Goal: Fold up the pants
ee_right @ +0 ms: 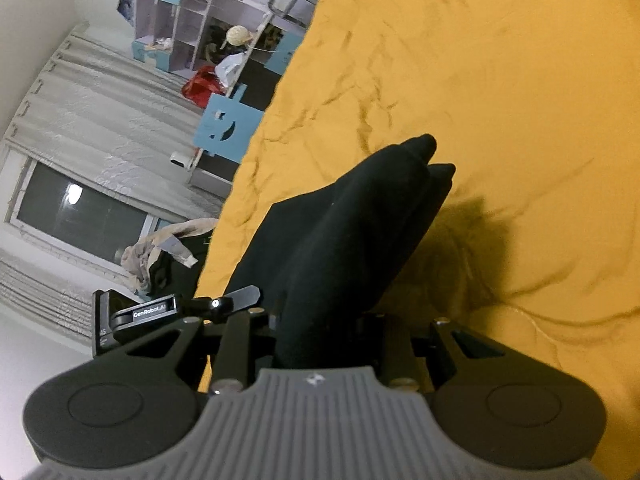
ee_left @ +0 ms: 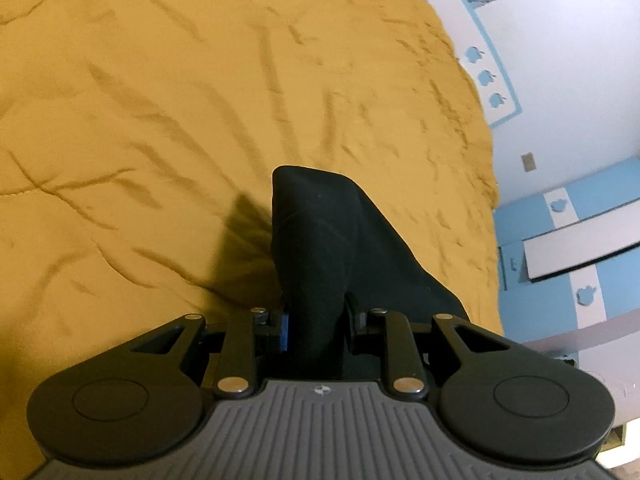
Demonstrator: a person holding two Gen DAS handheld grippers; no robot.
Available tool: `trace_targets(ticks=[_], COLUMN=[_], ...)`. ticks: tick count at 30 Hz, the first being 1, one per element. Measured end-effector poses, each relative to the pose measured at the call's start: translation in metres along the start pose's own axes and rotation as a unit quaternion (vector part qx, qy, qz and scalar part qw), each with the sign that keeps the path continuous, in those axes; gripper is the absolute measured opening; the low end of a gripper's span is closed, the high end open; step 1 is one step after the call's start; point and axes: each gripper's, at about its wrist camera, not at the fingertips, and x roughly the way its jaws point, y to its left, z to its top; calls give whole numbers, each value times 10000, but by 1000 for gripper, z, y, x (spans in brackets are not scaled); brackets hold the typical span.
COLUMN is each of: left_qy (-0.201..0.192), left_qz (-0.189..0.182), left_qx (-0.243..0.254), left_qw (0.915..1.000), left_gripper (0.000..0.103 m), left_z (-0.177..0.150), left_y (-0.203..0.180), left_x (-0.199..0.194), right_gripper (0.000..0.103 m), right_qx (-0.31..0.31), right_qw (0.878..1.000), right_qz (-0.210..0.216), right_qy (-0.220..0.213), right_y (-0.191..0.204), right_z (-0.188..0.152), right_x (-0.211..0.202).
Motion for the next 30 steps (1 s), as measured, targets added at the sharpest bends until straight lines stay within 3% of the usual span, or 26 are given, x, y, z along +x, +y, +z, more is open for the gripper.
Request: trace_targets(ticks=[3, 4, 5, 7, 10, 12, 16, 18, 20, 25, 28, 30], left_qy=[-55, -60, -65, -104, -156, -116, 171, 191, 261, 83, -182, -499], left_qz=[67, 87, 99, -87, -361, -422, -369, -121, 206, 191, 495, 764], left_qx=[-103, -116, -147, -274, -481, -343, -28, 207, 399, 398, 711, 1109], left_qw=[9999, 9999, 9998, 9995, 9981, 9985, 9992, 9995, 9987, 9990, 9961, 9896], left_gripper=[35, 40, 52, 54, 55, 67, 66, 50, 48, 50, 51, 51], left_z=[-2, -5, -6, -12, -22, -31, -52, -60, -66, -66, -68, -72], left_y=[19, 25, 31, 43, 46, 44, 35, 32, 30, 34, 22, 5], left_x=[11, 14, 15, 12, -4, -14, -22, -21, -14, -23, -39, -52], right_gripper=[24, 28, 36, 45, 47, 48, 36, 34, 30, 35, 40, 40], right_qx=[92, 145, 222, 312, 355, 277, 9, 133, 172, -759, -1782, -2418], right_qw=[10000, 9999, 9997, 9992, 9988, 9986, 9968, 9967, 9967, 9933, 9766, 9600], right_qz=[-18, -48, -97, -154, 25, 77, -127, -143, -196, -574, -1174, -1396], right_qy=[-32, -24, 25, 219, 328, 446, 786, 792, 764, 662, 269, -222], right_y=[-12, -18, -25, -34, -39, -37, -37, -43, -48, -28, 7, 31], right_z=[0, -4, -7, -13, -21, -28, -41, -47, -53, -57, -51, -46], right_x=[18, 21, 25, 30, 19, 6, -8, -11, -8, -15, -37, -49])
